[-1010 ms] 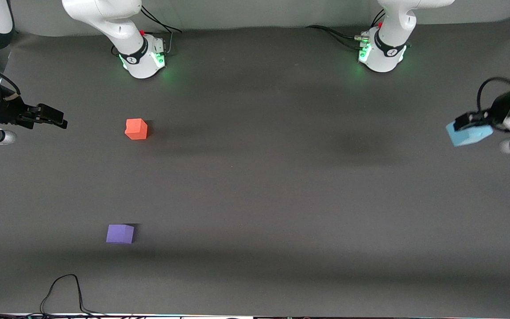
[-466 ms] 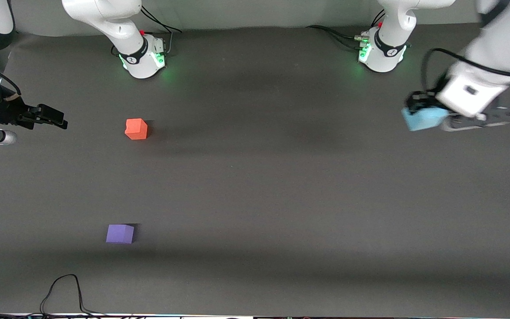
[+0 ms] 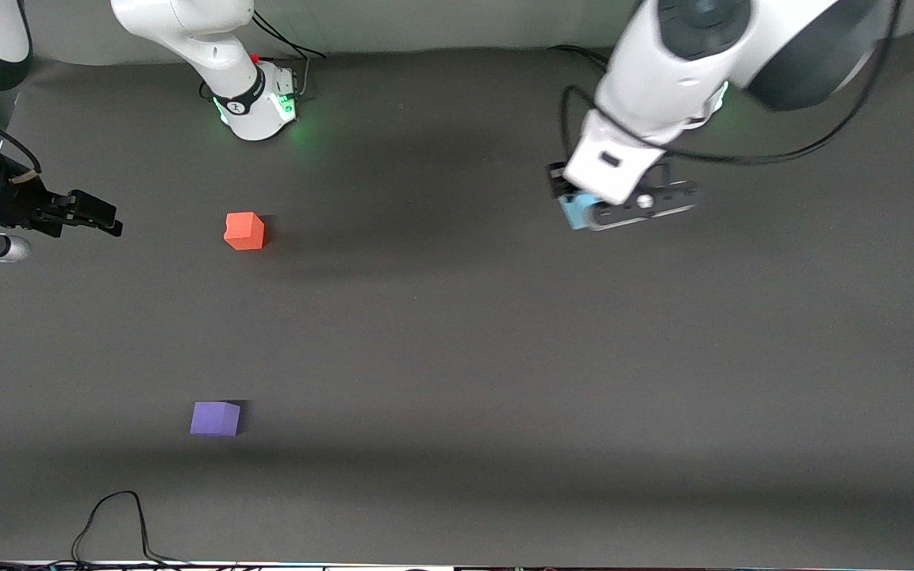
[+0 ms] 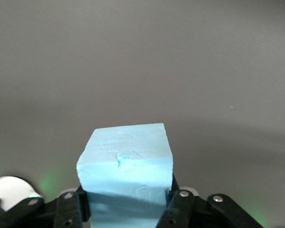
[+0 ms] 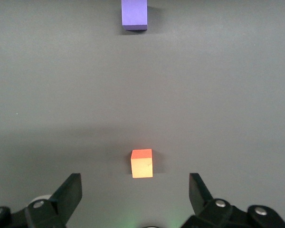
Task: Place blue block between orange and purple blocks
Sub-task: 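Lift the light-blue cube and carry it toward the table's middle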
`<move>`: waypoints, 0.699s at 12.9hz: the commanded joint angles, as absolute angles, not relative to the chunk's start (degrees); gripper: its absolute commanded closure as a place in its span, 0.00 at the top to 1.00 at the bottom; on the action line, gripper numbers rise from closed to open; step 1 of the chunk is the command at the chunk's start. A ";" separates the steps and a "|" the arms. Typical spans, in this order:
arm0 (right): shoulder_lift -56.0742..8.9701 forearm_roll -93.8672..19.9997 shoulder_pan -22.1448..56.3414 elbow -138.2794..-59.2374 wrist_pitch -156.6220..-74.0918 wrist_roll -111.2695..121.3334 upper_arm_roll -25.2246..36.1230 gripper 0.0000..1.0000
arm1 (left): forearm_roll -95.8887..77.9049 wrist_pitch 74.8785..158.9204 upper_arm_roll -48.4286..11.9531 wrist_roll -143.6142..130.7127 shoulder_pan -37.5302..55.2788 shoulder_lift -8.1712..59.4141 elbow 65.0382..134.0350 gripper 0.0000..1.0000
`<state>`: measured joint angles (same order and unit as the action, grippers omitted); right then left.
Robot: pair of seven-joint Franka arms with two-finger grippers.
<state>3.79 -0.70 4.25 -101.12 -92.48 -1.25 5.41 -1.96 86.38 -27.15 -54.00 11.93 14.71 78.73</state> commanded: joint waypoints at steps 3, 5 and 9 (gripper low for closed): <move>4.66 -0.09 4.57 -101.60 -93.96 -1.67 5.54 1.00 | 0.08 93.32 -26.72 -63.45 20.54 22.93 74.09 0.19; 4.75 -0.09 4.40 -101.78 -93.96 -1.58 5.62 1.00 | 2.89 96.57 -26.72 -64.16 22.93 25.74 75.93 0.19; 4.66 0.09 4.04 -101.78 -93.87 -1.41 5.54 1.00 | 5.10 108.86 -26.54 -67.39 25.57 33.37 82.25 0.26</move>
